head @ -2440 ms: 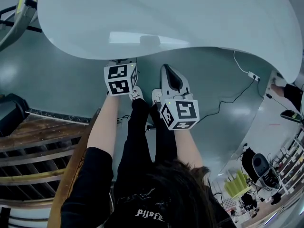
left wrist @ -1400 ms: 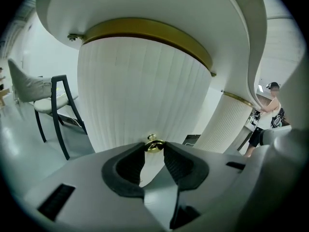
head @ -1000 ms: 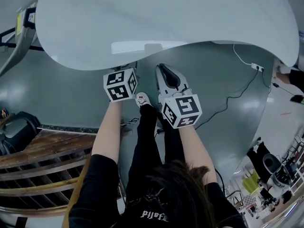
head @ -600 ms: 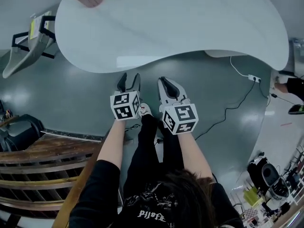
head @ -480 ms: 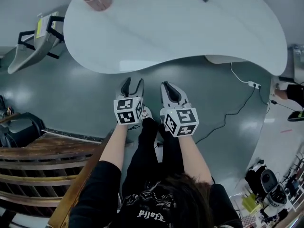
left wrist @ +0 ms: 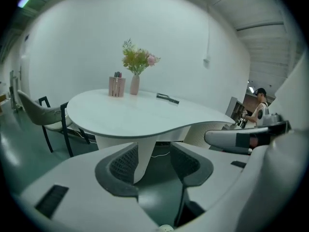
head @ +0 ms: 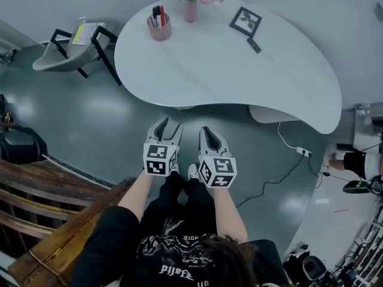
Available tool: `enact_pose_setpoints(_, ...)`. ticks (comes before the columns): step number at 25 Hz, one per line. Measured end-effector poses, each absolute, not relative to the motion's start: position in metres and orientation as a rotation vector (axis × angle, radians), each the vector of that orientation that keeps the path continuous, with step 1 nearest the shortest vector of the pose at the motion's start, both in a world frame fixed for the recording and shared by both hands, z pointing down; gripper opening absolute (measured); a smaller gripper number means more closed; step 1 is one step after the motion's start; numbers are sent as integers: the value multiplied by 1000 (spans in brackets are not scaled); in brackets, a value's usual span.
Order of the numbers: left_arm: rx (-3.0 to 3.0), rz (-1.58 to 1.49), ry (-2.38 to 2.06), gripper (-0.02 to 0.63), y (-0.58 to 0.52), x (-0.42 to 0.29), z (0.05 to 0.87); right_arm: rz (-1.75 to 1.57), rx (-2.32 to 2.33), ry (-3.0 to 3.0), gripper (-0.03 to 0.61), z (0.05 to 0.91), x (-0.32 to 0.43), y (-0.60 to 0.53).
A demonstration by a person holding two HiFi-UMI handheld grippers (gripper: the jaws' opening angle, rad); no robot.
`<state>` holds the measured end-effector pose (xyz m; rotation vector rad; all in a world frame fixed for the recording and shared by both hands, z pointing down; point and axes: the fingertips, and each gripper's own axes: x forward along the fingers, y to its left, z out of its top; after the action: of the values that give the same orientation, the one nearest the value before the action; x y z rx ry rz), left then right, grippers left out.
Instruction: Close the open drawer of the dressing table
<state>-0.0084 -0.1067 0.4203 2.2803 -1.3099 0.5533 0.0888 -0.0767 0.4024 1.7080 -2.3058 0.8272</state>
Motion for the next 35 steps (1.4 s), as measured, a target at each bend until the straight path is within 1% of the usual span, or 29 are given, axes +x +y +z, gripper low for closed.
enact_pose_setpoints(7, 2333, 477, -1327, 219, -83, -13, 366, 795, 1721, -2352, 37, 357, 89, -66)
enact_pose_setpoints(11, 2353, 449, -1371, 190, -71, -24, 336, 753, 1699, -2378, 37, 334, 88, -51)
enact_pose_setpoints(19, 2370, 376, -1421, 175, -55, -38, 302, 644, 1619, -2408, 37, 308, 78, -34)
enact_pose_setpoints(22, 2391, 404, -1406, 167, -42, -42, 301, 619, 1597, -2409, 37, 305, 72, -29)
enact_pose_setpoints(23, 2398, 419, -1401, 161, -40, -43, 303, 611, 1592, -2405, 37, 306, 71, -29)
enact_pose_setpoints(27, 2408, 426, -1406, 84, -34, -48, 306, 589, 1572, -2408, 37, 307, 67, -28)
enact_pose_setpoints(31, 2420, 410, -1435, 69, -38, -55, 299, 588, 1560, -2421, 37, 305, 62, -30)
enact_pose_setpoints(35, 2423, 390, -1426, 33, -39, -57, 296, 542, 1554, -2414, 32, 303, 57, -28)
